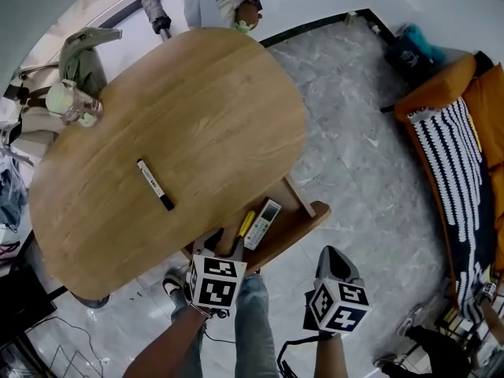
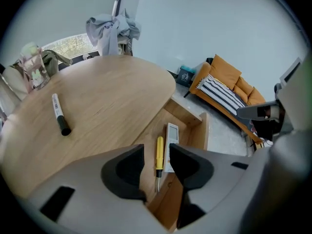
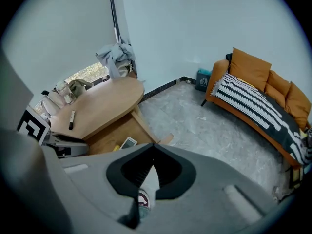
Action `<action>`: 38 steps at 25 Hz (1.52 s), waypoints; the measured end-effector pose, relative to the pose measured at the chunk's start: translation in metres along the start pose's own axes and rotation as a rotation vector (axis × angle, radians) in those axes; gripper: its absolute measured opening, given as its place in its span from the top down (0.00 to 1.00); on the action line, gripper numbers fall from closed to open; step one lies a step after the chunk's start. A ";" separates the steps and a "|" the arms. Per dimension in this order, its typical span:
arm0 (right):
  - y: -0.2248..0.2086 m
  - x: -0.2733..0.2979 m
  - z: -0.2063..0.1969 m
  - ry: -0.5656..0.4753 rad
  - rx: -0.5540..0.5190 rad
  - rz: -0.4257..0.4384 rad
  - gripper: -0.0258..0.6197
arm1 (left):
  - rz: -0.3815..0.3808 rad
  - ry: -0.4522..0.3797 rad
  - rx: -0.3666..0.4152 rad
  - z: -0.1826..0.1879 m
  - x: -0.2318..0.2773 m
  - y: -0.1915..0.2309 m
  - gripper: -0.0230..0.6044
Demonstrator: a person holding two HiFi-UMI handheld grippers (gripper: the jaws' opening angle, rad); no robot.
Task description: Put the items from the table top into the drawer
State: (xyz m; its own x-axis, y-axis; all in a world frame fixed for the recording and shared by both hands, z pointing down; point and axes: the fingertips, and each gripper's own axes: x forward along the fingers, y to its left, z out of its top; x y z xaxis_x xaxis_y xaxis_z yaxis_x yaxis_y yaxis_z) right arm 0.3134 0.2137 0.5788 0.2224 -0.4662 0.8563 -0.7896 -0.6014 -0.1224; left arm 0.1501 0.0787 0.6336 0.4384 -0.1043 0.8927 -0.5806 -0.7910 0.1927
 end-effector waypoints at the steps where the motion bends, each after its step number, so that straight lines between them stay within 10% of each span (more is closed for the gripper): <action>1: 0.004 0.000 0.001 -0.001 -0.004 0.003 0.95 | 0.000 -0.012 -0.008 0.003 -0.004 0.002 0.70; 38: 0.177 0.066 0.146 0.015 -0.466 0.261 0.95 | 0.346 -0.205 -0.578 0.050 -0.059 0.192 0.71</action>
State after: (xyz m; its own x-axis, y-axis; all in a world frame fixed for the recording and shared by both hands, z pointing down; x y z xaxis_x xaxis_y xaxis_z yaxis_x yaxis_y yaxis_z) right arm 0.2720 -0.0186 0.5402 -0.0206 -0.5502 0.8348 -0.9886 -0.1133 -0.0991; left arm 0.0475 -0.0971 0.5971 0.2506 -0.4487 0.8578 -0.9566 -0.2507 0.1484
